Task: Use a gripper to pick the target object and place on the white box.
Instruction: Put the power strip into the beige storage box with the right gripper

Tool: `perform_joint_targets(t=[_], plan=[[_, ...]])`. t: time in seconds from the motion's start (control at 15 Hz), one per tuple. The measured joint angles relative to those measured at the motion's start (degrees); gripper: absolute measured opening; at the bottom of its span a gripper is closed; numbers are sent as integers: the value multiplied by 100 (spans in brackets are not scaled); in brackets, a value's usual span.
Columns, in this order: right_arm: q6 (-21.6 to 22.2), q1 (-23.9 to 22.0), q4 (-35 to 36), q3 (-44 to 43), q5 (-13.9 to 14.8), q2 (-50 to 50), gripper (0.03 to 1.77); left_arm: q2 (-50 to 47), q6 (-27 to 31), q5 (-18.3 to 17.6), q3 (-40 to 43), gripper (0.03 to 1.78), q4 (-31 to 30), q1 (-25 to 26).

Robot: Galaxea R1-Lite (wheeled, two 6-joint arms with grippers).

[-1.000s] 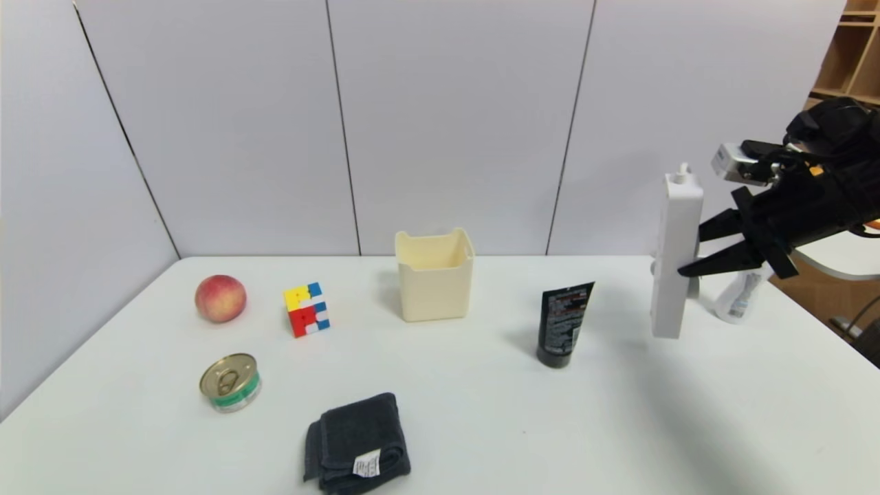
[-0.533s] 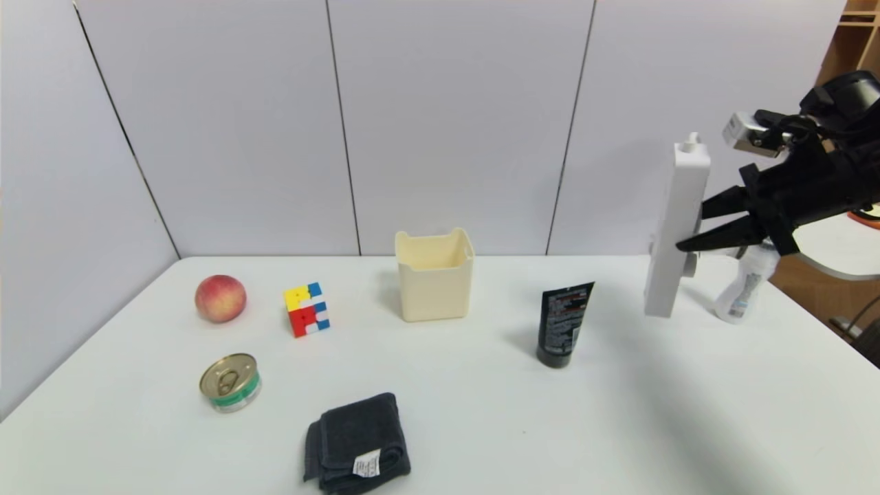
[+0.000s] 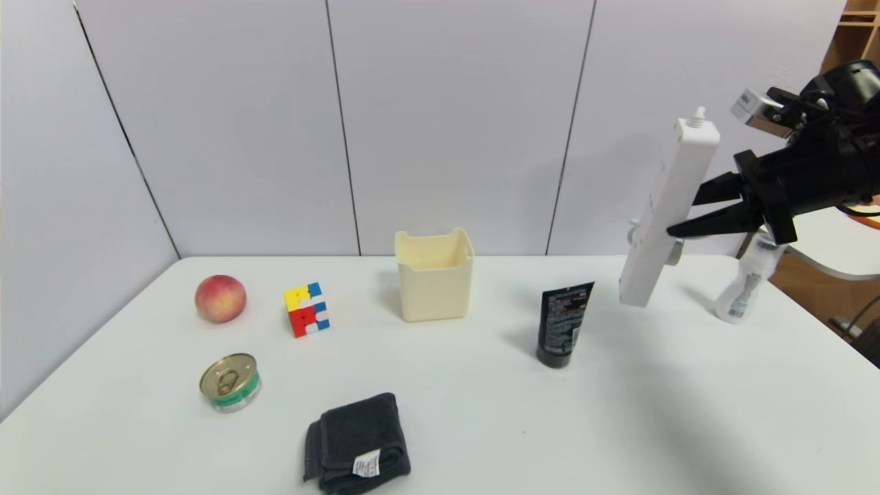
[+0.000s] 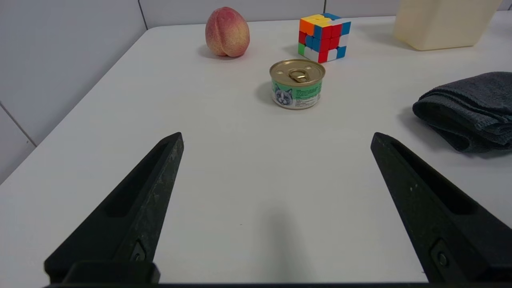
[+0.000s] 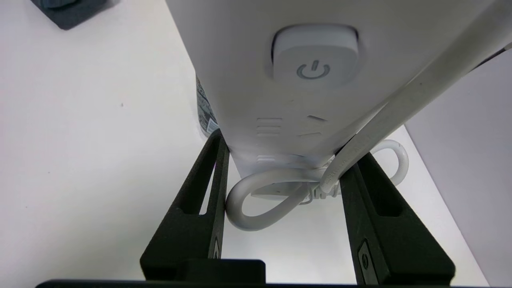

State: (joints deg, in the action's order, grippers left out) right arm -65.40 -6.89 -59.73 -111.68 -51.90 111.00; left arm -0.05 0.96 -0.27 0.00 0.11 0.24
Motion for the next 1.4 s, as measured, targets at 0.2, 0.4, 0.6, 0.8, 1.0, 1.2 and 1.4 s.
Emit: perform_joint_targets(t=[0.2, 0.4, 0.6, 0.8, 1.0, 1.2, 1.4], plan=[[-2, -27, 21, -4, -196, -16, 83, 0, 0, 2, 0, 169, -1, 0], [-2, -18, 23, -12, -332, -28, 83, 0, -2, 0, 0, 169, 0, 0], [-15, 26, 26, -12, -577, -52, 83, 0, 0, 2, 0, 169, 2, 0], [-22, 35, 32, -12, -684, -102, 83, 0, 0, 2, 0, 169, 0, 0], [-20, 22, 65, -15, -837, -133, 83, 0, 0, 0, 0, 169, 0, -2], [-26, 24, 135, -21, -1128, -149, 83, 0, 0, 2, 0, 169, 0, 0], [-24, 30, 251, -21, -1246, -166, 83, 0, 0, 2, 0, 169, -1, 0]])
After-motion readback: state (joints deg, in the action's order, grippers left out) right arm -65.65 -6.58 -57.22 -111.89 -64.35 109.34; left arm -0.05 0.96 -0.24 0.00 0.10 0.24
